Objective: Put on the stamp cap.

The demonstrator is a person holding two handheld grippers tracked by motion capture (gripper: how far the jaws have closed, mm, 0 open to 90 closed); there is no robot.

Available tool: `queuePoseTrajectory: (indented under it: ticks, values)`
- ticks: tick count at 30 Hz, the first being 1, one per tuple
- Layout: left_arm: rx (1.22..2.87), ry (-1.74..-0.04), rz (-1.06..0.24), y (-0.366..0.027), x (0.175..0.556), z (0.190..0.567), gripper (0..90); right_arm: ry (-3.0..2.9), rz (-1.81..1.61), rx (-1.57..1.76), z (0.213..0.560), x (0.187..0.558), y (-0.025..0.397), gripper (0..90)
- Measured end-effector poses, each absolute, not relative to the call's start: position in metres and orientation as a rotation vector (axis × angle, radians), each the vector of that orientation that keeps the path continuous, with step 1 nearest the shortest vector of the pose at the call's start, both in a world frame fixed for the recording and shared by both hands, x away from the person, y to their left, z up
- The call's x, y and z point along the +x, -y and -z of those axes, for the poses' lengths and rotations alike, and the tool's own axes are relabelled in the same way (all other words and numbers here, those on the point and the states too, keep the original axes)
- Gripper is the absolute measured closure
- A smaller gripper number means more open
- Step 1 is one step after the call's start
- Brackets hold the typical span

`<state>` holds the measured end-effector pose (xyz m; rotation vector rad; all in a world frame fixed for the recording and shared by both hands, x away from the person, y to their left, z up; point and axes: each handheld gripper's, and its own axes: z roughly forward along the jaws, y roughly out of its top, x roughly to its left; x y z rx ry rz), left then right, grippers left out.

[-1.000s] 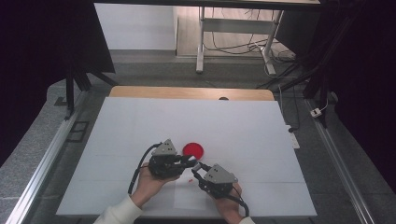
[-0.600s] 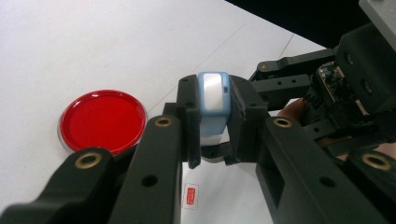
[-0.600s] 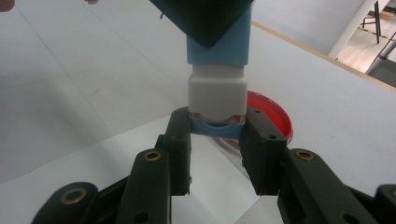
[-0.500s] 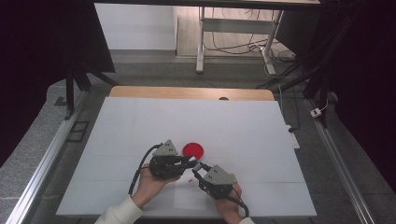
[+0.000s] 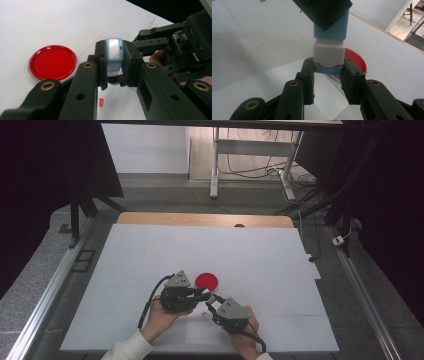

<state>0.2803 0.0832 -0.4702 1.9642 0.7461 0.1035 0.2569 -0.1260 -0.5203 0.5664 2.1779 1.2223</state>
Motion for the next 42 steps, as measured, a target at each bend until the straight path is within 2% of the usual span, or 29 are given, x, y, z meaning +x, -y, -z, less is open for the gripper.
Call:
queuePoseTrajectory:
  ticks: [42]
  values:
    - [1.951,-0.768,-0.05,-0.0833,0.2822,0.4752,75.9,-2.206,-1.204,0.533,0.5211,0.2574,0.1295,64.2]
